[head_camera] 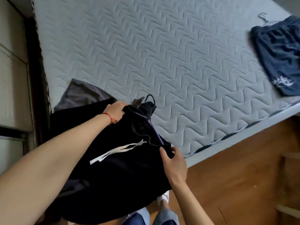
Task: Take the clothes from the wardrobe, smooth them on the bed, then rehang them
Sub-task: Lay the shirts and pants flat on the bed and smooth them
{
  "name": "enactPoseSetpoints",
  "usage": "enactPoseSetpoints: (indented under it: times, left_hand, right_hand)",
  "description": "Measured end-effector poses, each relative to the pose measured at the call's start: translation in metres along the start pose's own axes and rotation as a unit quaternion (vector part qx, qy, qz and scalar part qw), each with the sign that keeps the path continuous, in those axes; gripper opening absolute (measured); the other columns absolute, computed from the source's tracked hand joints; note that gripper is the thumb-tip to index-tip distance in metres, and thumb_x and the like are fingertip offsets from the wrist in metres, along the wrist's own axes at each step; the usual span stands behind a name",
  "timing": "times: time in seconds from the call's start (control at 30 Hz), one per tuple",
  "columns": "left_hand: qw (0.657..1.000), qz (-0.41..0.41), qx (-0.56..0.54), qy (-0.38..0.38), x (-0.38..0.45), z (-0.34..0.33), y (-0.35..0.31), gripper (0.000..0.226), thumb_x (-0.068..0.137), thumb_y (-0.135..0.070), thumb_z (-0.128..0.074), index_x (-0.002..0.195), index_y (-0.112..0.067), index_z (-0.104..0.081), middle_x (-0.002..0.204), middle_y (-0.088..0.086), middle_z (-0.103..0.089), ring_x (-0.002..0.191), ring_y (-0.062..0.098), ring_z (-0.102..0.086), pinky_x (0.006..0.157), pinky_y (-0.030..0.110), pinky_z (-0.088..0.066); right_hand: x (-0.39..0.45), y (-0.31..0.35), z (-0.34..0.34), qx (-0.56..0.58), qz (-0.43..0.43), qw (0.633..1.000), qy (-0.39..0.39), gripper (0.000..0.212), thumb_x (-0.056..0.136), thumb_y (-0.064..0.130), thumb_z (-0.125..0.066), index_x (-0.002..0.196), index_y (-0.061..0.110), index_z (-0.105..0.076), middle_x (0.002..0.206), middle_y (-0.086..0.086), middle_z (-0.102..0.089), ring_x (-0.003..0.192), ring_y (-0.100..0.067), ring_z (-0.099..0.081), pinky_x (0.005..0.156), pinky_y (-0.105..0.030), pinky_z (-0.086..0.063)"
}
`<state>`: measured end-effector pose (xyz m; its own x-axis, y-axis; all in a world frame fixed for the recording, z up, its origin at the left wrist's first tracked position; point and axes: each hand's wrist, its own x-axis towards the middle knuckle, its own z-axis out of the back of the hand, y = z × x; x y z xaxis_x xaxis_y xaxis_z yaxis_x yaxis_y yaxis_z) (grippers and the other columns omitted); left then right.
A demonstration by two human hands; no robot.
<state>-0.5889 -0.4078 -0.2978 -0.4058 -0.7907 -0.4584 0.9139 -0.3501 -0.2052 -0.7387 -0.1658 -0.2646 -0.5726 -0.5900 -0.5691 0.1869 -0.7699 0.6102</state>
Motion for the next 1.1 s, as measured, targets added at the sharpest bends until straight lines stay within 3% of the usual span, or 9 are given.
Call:
enactPoseSetpoints:
  times: [0.1,0.3,0.57,0.77,0.97,1.1]
  left_hand:
    - [0.996,-0.028,-0.067,-0.055,-0.022,0.032,-0.014,0.034,0.086,-0.009,-0.051,0.119,-0.011,-0.055,0.125,0.018,-0.052,0.116,0.035,-0.052,0.100,0.041,-0.040]
    - [0.974,-0.118,-0.123,-0.147,-0.072,0.112,-0.053,0.034,0.081,-0.005,-0.049,0.114,-0.005,-0.060,0.119,0.021,-0.056,0.112,0.035,-0.055,0.099,0.041,-0.042]
    - [0.935,-0.244,-0.165,-0.195,-0.135,0.208,-0.137,0.030,0.082,-0.002,-0.061,0.111,0.001,-0.060,0.115,0.021,-0.062,0.109,0.031,-0.057,0.087,0.021,-0.035]
    - [0.890,-0.339,-0.177,-0.249,-0.180,0.247,-0.239,0.027,0.082,-0.003,-0.061,0.108,0.002,-0.061,0.110,0.021,-0.063,0.105,0.031,-0.058,0.085,0.015,-0.033]
    - [0.840,-0.395,-0.225,-0.297,-0.230,0.248,-0.373,0.026,0.082,-0.009,-0.063,0.107,-0.002,-0.061,0.109,0.017,-0.062,0.105,0.027,-0.057,0.083,0.010,-0.031]
    - [0.808,-0.429,-0.241,-0.325,-0.262,0.242,-0.467,0.026,0.082,-0.012,-0.063,0.107,-0.005,-0.062,0.110,0.014,-0.062,0.105,0.024,-0.057,0.086,0.010,-0.030]
  right_hand:
    - [-0.022,0.007,0.028,0.011,0.040,0.998,-0.049,0.034,0.082,0.051,-0.056,0.097,0.021,-0.059,0.089,0.003,-0.066,0.090,-0.021,-0.061,0.073,-0.034,-0.047]
    - [-0.080,0.031,0.082,0.048,0.118,0.983,-0.133,0.028,0.081,0.044,-0.062,0.094,0.020,-0.063,0.083,0.004,-0.068,0.087,-0.019,-0.062,0.070,-0.030,-0.045]
    - [-0.133,0.047,0.203,0.103,0.170,0.948,-0.248,0.020,0.076,0.042,-0.069,0.084,0.023,-0.066,0.080,0.005,-0.071,0.082,-0.019,-0.066,0.076,-0.038,-0.052]
    - [-0.163,0.032,0.311,0.089,0.210,0.908,-0.351,0.023,0.076,0.039,-0.071,0.087,0.018,-0.068,0.078,0.002,-0.069,0.080,-0.019,-0.065,0.069,-0.028,-0.043]
    - [-0.184,-0.021,0.436,0.092,0.214,0.864,-0.446,0.026,0.077,0.037,-0.071,0.093,0.016,-0.068,0.084,-0.008,-0.071,0.083,-0.027,-0.065,0.078,-0.036,-0.049]
    - [-0.197,-0.055,0.524,0.086,0.213,0.839,-0.493,0.025,0.079,0.033,-0.069,0.096,0.014,-0.066,0.080,-0.003,-0.063,0.079,-0.021,-0.057,0.074,-0.027,-0.039]
